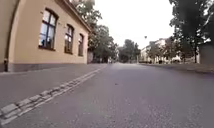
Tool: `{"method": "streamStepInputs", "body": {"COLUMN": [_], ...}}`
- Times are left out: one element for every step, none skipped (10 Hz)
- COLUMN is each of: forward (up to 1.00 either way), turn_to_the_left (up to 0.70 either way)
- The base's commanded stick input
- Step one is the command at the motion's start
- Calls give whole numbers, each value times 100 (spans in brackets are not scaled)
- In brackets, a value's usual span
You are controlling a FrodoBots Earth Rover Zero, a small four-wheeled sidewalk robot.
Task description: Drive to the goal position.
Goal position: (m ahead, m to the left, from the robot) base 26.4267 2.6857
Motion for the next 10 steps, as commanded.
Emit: {"method": "streamStepInputs", "body": {"forward": [70, 70, 70, 70, 70, 70, 70, 70, 70, 70], "turn_to_the_left": [4, 4, 4, 4, 4, 4, 4, 4, 4, 4]}}
